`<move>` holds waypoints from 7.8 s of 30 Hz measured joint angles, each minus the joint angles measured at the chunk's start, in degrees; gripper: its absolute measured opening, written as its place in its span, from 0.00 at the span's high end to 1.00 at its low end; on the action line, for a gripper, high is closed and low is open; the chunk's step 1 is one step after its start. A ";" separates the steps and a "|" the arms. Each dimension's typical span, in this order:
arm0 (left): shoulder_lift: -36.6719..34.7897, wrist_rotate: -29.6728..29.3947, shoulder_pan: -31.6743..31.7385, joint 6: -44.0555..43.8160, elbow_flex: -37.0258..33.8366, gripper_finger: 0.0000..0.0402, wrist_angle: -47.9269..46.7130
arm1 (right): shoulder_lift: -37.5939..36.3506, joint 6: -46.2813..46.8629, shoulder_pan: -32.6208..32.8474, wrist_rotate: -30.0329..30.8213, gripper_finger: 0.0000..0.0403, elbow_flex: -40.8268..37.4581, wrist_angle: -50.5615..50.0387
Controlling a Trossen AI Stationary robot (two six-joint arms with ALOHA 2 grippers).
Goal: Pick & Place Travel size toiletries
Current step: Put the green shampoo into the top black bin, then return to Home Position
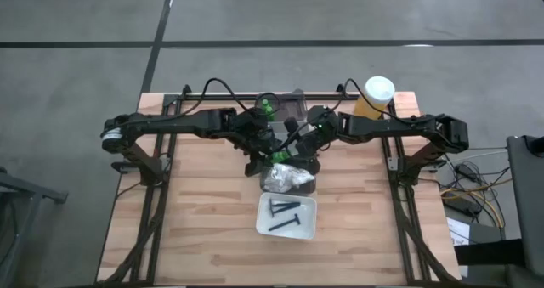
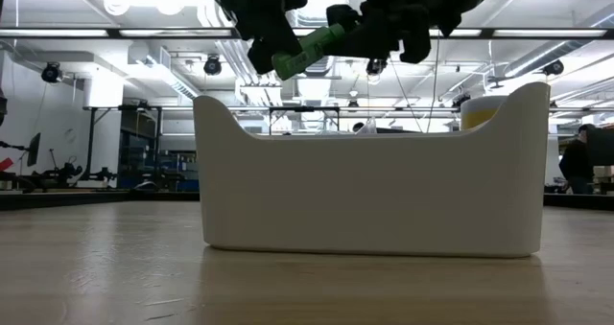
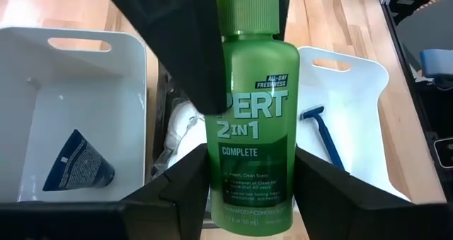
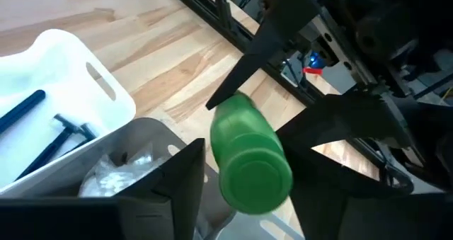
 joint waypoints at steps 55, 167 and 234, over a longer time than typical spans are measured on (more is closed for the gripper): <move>-15.53 -11.17 0.68 11.70 -16.63 0.49 19.73 | -1.10 14.80 -9.43 13.09 0.74 8.06 -18.10; -27.56 -6.68 0.61 2.28 -54.90 0.49 60.09 | -3.66 29.34 -23.26 6.79 0.36 3.75 -22.60; -58.61 -2.90 6.23 0.05 -77.57 0.49 73.90 | -60.98 51.30 6.33 29.88 0.17 -58.85 20.62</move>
